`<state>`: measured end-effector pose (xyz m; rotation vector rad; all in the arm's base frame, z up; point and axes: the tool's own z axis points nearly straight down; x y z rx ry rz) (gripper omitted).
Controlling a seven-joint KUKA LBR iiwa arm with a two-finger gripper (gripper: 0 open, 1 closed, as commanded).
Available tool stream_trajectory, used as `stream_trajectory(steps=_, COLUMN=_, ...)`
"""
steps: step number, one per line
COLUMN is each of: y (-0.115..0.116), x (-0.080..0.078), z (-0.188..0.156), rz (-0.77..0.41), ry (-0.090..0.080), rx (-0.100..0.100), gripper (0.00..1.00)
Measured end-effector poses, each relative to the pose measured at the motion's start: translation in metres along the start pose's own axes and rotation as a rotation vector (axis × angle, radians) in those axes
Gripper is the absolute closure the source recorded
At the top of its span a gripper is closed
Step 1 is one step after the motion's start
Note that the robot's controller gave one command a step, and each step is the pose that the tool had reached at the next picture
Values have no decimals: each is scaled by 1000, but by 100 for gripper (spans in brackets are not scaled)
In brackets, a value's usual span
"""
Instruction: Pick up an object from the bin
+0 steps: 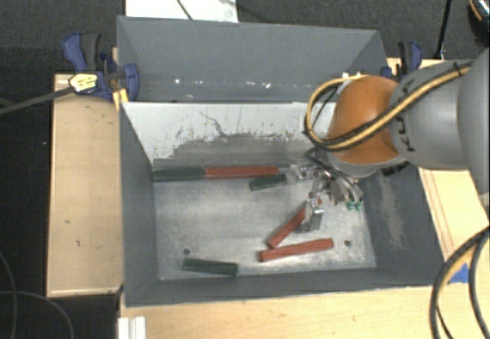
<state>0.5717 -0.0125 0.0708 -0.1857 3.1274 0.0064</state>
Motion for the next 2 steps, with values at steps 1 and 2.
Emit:
stream_trajectory(steps=1, y=-6, x=3, z=-1, rz=3, ry=5, rx=4, gripper=100)
stream_trajectory(steps=2, y=-21, x=-20, z=-179, rz=17, ry=-5, rx=6, gripper=100)
